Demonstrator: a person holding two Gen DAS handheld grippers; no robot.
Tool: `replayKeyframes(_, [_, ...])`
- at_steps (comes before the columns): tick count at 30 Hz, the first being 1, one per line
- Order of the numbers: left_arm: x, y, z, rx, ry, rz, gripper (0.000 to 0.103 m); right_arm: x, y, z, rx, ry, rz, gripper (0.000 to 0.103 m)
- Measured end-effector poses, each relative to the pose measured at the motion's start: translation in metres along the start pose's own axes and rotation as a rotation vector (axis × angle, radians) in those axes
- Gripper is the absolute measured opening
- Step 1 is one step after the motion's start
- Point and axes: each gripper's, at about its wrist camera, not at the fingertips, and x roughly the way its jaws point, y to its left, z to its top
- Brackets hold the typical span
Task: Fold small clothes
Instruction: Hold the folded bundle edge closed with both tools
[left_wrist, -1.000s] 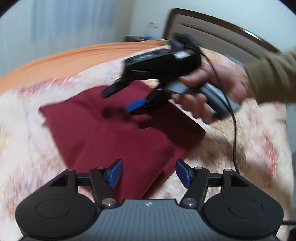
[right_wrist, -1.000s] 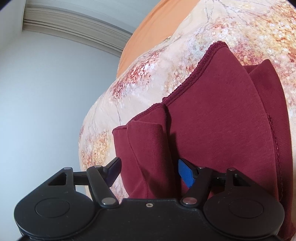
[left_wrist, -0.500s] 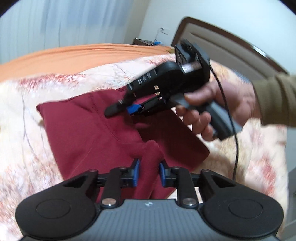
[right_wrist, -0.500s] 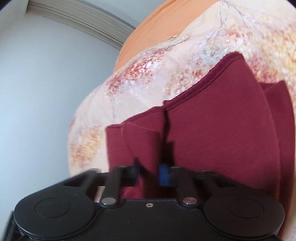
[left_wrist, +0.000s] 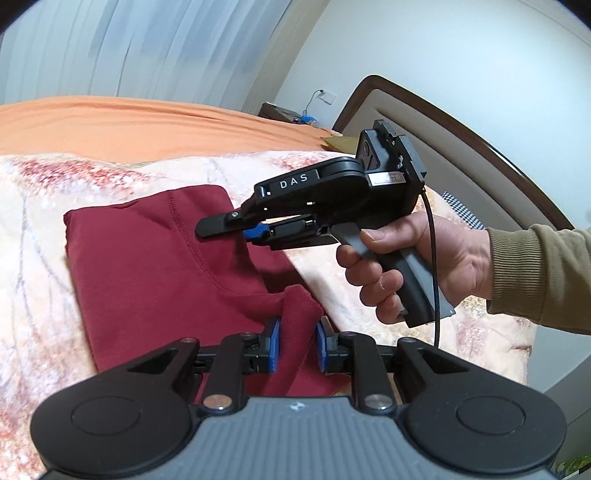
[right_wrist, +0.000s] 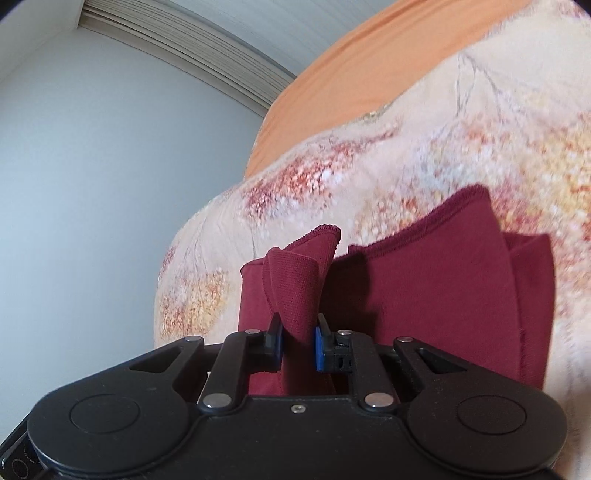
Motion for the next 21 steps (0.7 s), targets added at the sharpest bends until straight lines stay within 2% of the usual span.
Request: replayKeyframes(21, [0.02,-0.003,0.009,0.004,-0.02,-0.043,0.022,-0.053,-0.006,0.015,-0.043,-0.039,-0.032,0.017])
